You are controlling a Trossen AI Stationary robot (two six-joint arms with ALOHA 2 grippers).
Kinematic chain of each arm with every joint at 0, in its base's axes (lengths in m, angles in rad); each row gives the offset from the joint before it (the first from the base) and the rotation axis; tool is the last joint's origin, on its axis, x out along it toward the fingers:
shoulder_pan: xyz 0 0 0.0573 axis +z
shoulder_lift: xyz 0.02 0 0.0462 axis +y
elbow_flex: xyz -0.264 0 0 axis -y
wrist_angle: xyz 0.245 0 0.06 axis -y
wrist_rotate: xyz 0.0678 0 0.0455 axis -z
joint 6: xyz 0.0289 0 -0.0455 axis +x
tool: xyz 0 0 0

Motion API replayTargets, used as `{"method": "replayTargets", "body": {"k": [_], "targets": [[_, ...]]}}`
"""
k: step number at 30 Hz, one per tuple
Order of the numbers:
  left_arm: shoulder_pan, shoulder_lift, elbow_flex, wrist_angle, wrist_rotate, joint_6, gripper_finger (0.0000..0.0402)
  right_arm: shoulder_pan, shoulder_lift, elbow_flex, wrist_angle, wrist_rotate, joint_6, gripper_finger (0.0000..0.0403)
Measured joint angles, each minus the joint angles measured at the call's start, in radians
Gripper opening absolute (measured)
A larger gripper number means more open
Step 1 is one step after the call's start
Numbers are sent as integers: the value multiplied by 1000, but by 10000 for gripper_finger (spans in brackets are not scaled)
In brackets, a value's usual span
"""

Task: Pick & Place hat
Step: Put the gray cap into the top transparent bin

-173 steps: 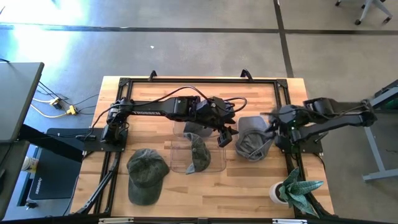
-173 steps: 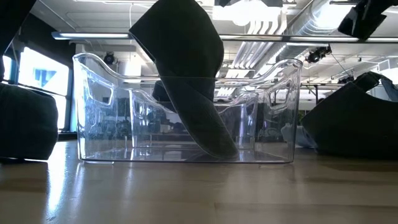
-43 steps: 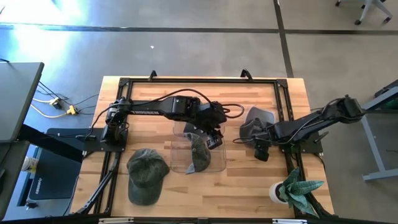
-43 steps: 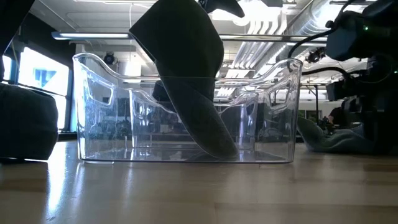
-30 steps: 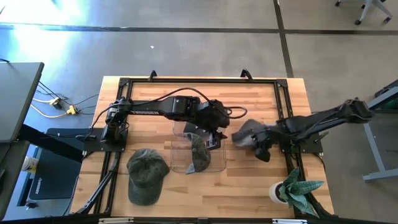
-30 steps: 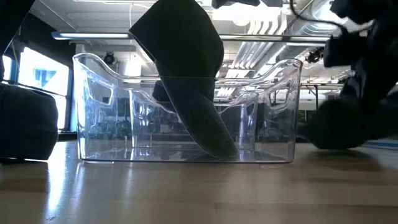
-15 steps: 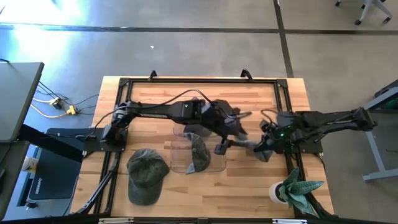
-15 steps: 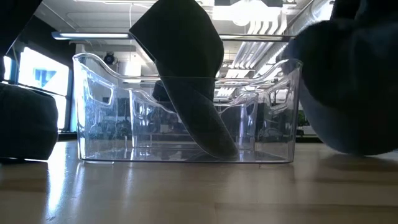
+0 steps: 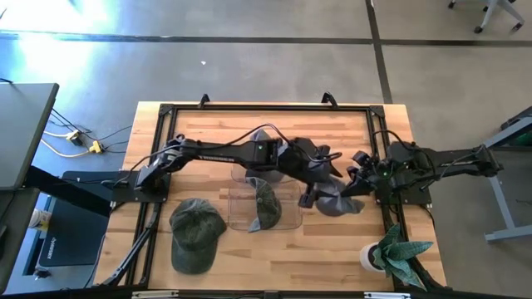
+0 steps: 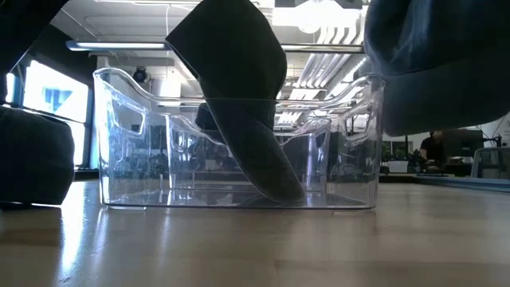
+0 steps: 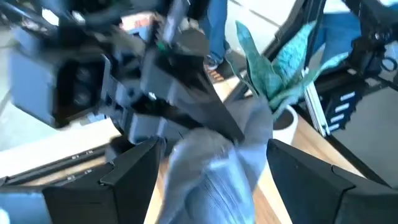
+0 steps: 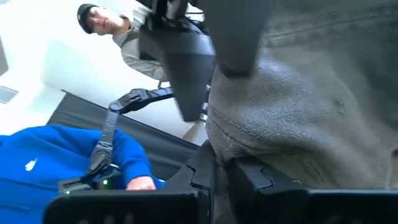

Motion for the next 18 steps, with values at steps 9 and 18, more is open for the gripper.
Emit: {"method": "replayTargets", "body": {"k": [9,18], "targets": [[0,1,-1,-25,16,96,258,0,1,1,45,-56,15,7],[0,1,-1,-38,52,96,169,0,1,1,115,-92,28,22]]}}
